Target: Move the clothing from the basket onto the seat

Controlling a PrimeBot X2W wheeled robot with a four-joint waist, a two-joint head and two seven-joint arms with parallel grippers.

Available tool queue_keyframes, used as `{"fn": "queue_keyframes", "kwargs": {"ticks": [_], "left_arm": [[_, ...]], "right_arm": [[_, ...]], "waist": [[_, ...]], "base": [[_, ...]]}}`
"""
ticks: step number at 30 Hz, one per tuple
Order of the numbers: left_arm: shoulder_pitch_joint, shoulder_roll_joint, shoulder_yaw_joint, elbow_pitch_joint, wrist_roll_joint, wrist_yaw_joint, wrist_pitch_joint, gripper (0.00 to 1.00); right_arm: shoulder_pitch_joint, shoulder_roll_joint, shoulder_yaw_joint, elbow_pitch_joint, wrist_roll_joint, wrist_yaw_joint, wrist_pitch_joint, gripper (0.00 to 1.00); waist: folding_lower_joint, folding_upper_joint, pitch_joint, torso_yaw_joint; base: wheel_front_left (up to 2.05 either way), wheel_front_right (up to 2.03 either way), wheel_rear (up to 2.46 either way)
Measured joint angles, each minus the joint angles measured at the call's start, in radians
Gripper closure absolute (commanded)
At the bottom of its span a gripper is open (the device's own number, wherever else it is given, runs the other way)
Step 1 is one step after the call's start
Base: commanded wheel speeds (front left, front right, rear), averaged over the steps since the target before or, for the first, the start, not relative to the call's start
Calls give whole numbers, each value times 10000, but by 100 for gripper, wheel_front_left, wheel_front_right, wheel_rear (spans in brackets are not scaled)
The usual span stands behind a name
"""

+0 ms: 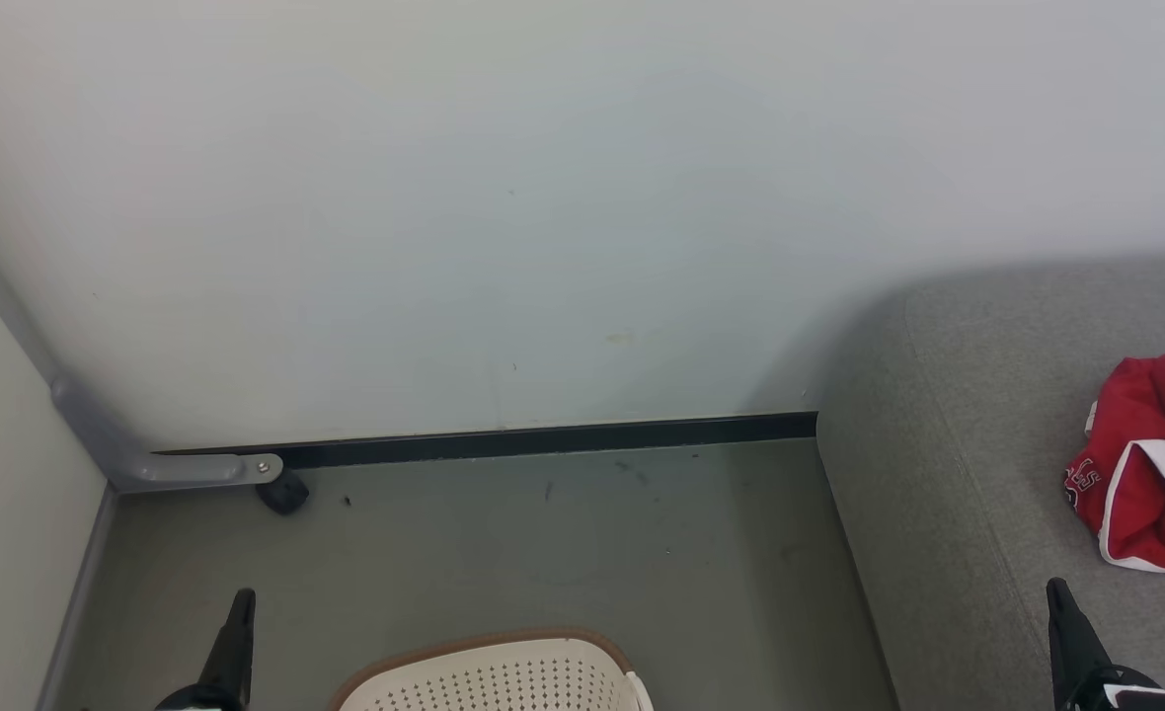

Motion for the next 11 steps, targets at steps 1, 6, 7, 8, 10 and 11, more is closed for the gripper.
{"fn": "queue_keyframes", "kwargs": {"ticks": [1, 6, 7, 8, 10, 11], "left_arm": [[0, 0, 0, 0, 0, 0, 0, 100], [0, 0, 0, 0, 0, 0, 0, 100], [0, 0, 0, 0, 0, 0, 0, 100], [0, 0, 0, 0, 0, 0, 0, 100], [0, 0, 0, 0, 0, 0, 0, 100], [0, 0, 0, 0, 0, 0, 0, 100]], "right_arm": [[0, 0, 0, 0, 0, 0, 0, 100], [0, 0, 0, 0, 0, 0, 0, 100], [0, 0, 0, 0, 0, 0, 0, 100], [0, 0, 0, 0, 0, 0, 0, 100], [0, 0, 0, 0, 0, 0, 0, 100], [0, 0, 0, 0, 0, 0, 0, 100]], "waist": [[0, 0, 0, 0], [0, 0, 0, 0], [0, 0, 0, 0], [0, 0, 0, 0], [0, 0, 0, 0], [0, 0, 0, 0]], "base": [[0, 0, 0], [0, 0, 0], [0, 0, 0], [0, 0, 0], [0, 0, 0], [0, 0, 0]]}}
